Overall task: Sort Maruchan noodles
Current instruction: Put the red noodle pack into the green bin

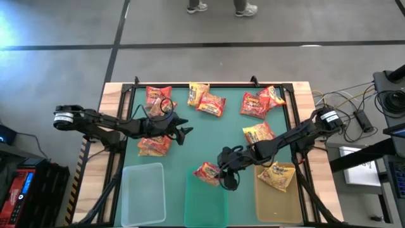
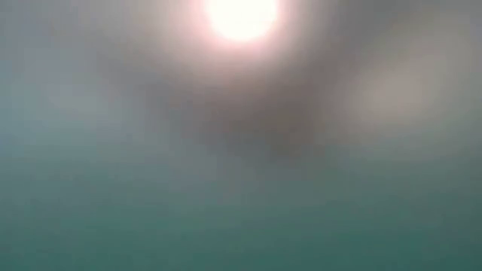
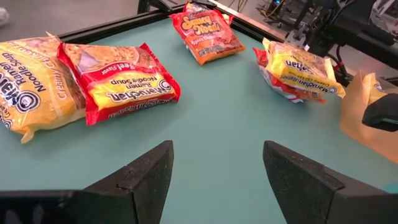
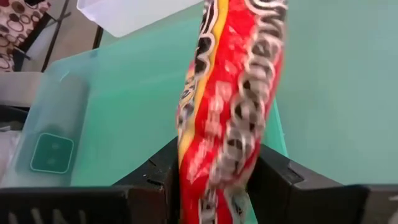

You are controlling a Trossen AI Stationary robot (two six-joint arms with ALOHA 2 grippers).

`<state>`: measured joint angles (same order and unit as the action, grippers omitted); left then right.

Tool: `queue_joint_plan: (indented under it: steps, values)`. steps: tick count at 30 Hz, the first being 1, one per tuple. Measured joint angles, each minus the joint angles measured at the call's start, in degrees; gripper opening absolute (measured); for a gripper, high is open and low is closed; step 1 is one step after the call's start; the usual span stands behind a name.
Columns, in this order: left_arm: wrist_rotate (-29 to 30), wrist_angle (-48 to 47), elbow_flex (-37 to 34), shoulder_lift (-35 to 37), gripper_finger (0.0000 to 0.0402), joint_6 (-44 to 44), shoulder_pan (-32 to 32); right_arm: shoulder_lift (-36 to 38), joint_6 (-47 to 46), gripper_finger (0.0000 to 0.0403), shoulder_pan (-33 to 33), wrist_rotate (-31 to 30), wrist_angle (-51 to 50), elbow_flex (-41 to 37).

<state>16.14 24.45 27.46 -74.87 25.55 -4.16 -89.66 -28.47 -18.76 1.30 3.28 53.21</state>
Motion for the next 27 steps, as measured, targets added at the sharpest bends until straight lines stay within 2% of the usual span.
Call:
queue_joint_plan:
  steps: [11, 15, 18, 24, 27]
  values:
    - [0.0, 0.7, 0.0, 0.0, 0.0233, -1.4, 0.0, 0.1, 0.4, 0.0172, 1.8, 0.0, -0.7, 2.6]
    - [0.0, 1.2, 0.0, 0.0, 0.0233, -2.3, 0.0, 0.1, 3.3, 0.0170, 3.5, -0.7, -9.3, 7.0]
    - [0.0, 1.3, 0.0, 0.0, 0.0233, -2.4, 0.0, 0.2, 6.1, 0.0165, 4.5, -7.4, -16.5, 10.7]
    - [0.0, 1.3, 0.0, 0.0, 0.0233, -2.4, 0.0, 0.2, 8.9, 0.0164, 6.9, -26.5, -29.5, 16.0]
    - [0.0, 1.3, -0.2, 0.1, 0.0233, -2.4, 0.0, 0.2, 9.0, 0.0162, 8.5, -32.5, -34.5, 16.7]
